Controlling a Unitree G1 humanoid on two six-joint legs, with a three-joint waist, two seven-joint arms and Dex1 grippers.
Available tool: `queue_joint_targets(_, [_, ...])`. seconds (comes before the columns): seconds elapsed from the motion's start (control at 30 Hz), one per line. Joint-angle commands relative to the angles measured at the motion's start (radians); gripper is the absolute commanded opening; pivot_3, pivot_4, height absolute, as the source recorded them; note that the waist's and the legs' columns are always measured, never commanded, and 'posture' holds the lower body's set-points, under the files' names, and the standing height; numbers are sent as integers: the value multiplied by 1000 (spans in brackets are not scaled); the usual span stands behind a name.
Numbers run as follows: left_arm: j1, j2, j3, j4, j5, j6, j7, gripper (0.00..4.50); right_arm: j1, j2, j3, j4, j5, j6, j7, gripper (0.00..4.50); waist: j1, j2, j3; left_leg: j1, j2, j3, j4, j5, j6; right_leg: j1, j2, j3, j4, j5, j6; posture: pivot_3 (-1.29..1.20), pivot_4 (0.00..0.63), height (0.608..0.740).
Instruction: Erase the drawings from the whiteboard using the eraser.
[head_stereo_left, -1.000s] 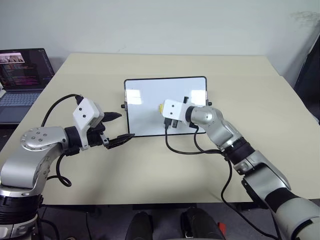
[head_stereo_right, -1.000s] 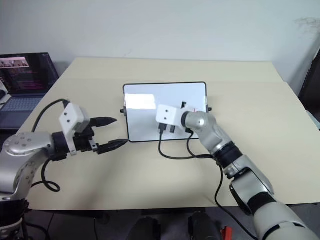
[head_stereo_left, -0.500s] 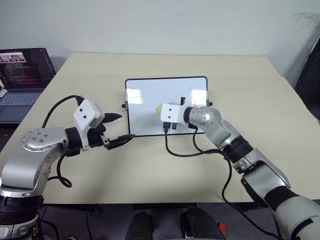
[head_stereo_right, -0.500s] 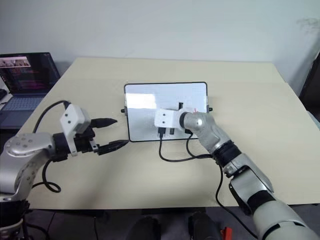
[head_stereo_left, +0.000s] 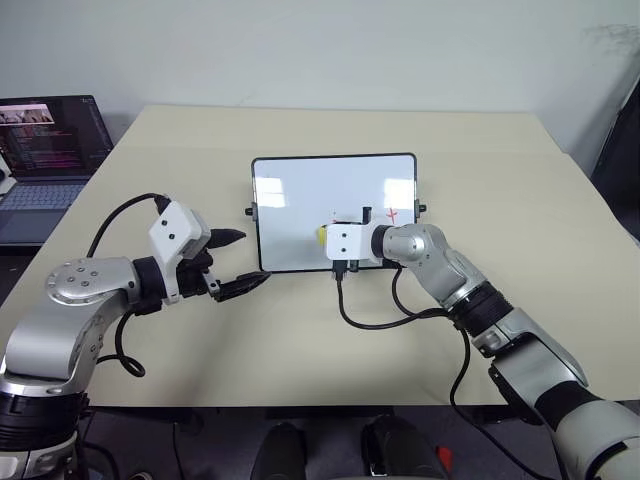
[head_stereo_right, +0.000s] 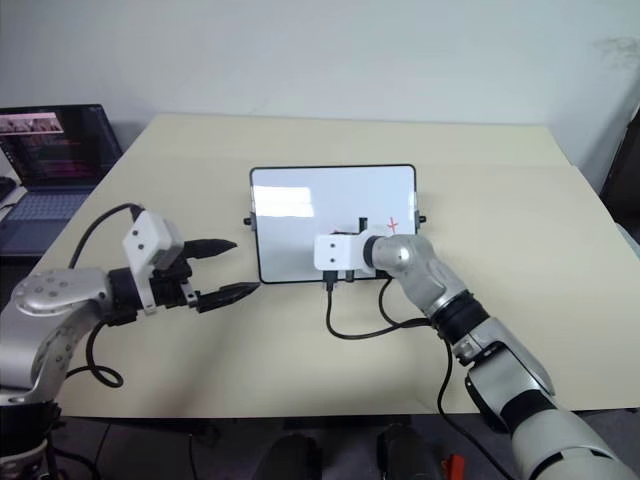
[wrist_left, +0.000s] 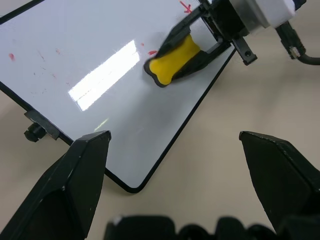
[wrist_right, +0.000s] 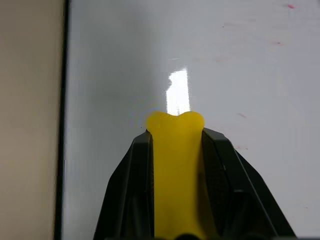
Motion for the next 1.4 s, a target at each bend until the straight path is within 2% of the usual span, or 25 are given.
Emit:
queue_joint_targets(0.03, [-37,-2,-8,-10,-8,-23,-14,4500,6,-65,-46,10,-30,52,-3,996,2,0,0,0,0,0,0,0,0,0,0,0,0,0,0,0,150,740])
queue_joint_targets(0.27, [-87,-15,-48,26,1,-39,-29,4500,93,-102,5,-85,-25,112,152,996,-2,-1,0,0,0,0,-1,0,0,0,0,1,-1,0,0,0,150,740])
queue_joint_targets(0.57, [-101,-11,-63,44,5,-51,-54,4500,-9,-5,-53,-9,-45,44,-81,996,-10,0,0,2,0,0,-1,0,0,0,1,2,0,1,0,0,150,740])
queue_joint_targets(0.7, [-94,-11,-64,35,2,-49,-58,4500,-11,1,-20,17,-47,33,-38,996,-6,0,0,1,0,0,-1,0,0,0,1,2,-1,0,0,0,150,740])
queue_joint_targets(0.87, [-91,-13,-58,33,3,-50,-49,4500,27,-27,23,-10,-50,34,96,996,-6,0,0,1,0,0,-2,0,0,0,1,3,-2,0,0,0,150,740])
queue_joint_targets(1.03, [-65,-16,-49,18,1,-50,-39,4500,-51,20,-43,61,-72,-26,-119,996,-10,0,0,2,0,0,-2,0,0,0,1,3,-1,0,0,0,150,740])
queue_joint_targets(1.1, [-64,-19,-48,15,1,-50,-34,4500,-61,20,-37,79,-59,-43,-101,996,-9,0,1,2,0,0,-1,0,0,-1,1,2,-1,0,0,0,150,740])
queue_joint_targets(1.2, [-53,-19,-39,3,-2,-49,-24,4500,-12,-15,18,52,-33,-22,83,996,-5,0,1,1,0,0,-2,0,0,-1,1,2,-1,0,0,0,150,740])
queue_joint_targets(1.23, [-46,-19,-36,-2,-3,-49,-19,4500,5,-22,23,40,-33,-29,96,996,-4,0,0,1,0,0,-2,0,0,0,1,3,-1,0,0,0,150,740])
queue_joint_targets(1.27, [-41,-19,-34,-5,-4,-49,-16,4500,16,-25,22,31,-35,-36,97,996,-4,0,0,1,0,0,-2,0,0,0,0,2,-2,0,0,0,150,740])
queue_joint_targets(1.4, [-30,-22,-35,-17,-7,-46,-9,4500,-25,5,-47,56,-55,-43,-62,996,-5,0,1,0,1,0,-2,-1,0,-1,0,3,-2,0,0,0,150,740])
